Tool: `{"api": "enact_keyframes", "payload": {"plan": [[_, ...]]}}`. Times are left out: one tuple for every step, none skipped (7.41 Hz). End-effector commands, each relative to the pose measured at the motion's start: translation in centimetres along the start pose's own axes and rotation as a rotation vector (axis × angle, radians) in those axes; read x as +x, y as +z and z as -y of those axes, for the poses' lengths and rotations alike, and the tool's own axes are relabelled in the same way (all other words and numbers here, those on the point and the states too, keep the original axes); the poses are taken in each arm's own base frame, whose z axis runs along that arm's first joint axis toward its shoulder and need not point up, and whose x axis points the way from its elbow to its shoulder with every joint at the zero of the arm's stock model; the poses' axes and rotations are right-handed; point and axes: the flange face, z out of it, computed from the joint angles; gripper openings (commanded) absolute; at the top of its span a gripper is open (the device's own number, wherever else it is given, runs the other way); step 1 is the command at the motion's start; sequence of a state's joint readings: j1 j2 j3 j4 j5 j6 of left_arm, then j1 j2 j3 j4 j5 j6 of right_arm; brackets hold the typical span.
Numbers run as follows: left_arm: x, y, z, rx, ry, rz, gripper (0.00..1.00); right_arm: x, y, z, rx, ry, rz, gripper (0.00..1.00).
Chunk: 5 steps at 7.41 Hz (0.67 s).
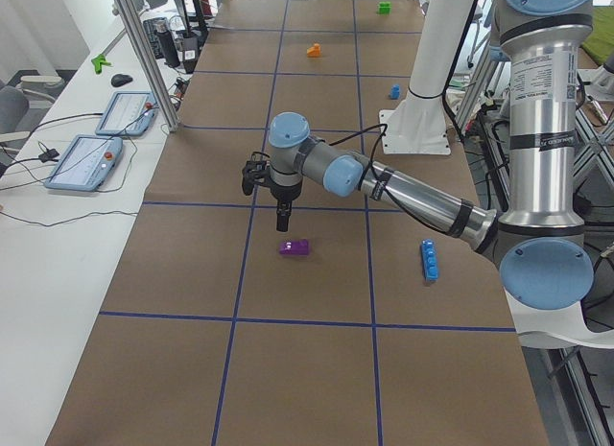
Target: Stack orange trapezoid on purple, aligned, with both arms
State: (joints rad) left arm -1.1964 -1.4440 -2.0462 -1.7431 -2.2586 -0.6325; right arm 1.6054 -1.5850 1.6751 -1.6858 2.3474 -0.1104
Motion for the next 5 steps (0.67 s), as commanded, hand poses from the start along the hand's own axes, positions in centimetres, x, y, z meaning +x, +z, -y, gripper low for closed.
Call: {"api": "enact_keyframes", "payload": {"plan": [[1.6, 4.5, -4.7, 0.040, -0.049, 0.005, 1.00, 0.0, 0.0, 0.0, 0.001, 0.000, 0.004, 1.00], [2.8, 6.8, -5.6, 0.047, -0.040, 0.031, 1.00, 0.0, 0.1, 0.0, -0.001, 0.000, 0.004, 1.00], [3.0, 8.4, -5.9, 0.070, -0.013, 0.047, 1.00, -0.1, 0.0, 0.0, 0.000, -0.001, 0.003, 1.00], [2.7, 9.6, -6.1, 0.064, -0.006, 0.051, 1.00, 0.0, 0.1, 0.0, -0.001, 0.000, 0.004, 1.00], [2.6, 11.2, -6.3, 0.048, 0.003, 0.068, 1.00, 0.0, 0.1, -0.1, -0.002, 0.001, 0.004, 1.00]]}}
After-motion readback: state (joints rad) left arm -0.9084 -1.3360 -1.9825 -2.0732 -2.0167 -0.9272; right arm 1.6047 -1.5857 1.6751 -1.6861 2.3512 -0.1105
